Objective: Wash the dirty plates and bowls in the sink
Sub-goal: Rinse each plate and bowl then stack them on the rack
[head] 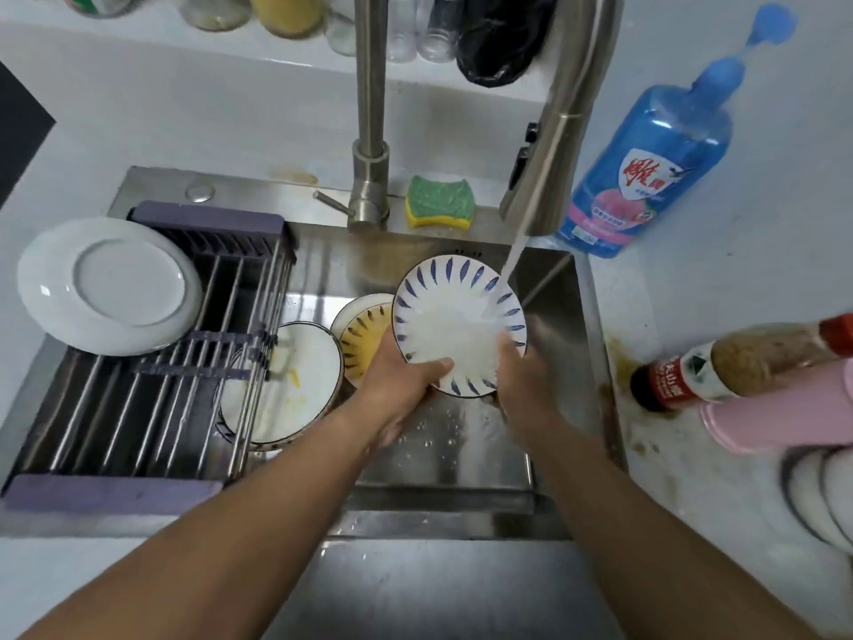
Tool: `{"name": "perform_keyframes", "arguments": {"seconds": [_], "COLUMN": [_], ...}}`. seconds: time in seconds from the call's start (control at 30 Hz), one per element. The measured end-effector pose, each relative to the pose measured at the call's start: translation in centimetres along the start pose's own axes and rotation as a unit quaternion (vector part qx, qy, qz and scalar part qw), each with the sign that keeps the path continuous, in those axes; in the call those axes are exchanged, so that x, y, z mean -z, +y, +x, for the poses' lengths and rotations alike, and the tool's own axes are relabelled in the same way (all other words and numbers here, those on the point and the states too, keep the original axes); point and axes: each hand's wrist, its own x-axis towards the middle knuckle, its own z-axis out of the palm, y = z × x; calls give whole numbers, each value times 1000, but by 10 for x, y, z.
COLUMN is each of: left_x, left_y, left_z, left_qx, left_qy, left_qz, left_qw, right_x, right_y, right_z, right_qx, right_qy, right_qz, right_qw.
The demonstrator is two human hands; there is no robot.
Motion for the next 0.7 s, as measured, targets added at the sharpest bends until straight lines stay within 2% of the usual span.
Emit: {"name": "perform_keyframes", "arguments": {"seconds": [0.13,0.2,0.3,0.37,0.47,0.53,0.57,0.63,0.7], "left_x": [8,17,26,25,20,20,21,19,13], "left_y": [11,28,50,59,56,43,34,21,20], "left_z": [6,10,14,17,19,16,14,5,-5], "left_qx": [1,18,52,62,-22,-117,-162,-231,-247], "left_qy": [-1,-22,-58,-43,10,17,9,-19,-92], "left_qz": [18,60,127,145,240,372,443,582,675], "left_qw": [1000,998,989,987,970,921,882,779,689], "right_x": [0,8,18,21,20,22,24,28,30], "right_y": [-6,-20,-42,-50,-48,-39,-36,-30,-29], "right_z": [-6,0,16,22,26,31,32,35,37], "right_qx": [12,54,72,78,76,76,66,28,-4], "right_qy": [-7,-3,-50,-81,-83,-75,-67,-49,-43], "right_qz": [-23,-84,-204,-235,-198,-216,-216,-172,-159], "right_qw": [1000,995,975,966,974,971,972,984,986]}}
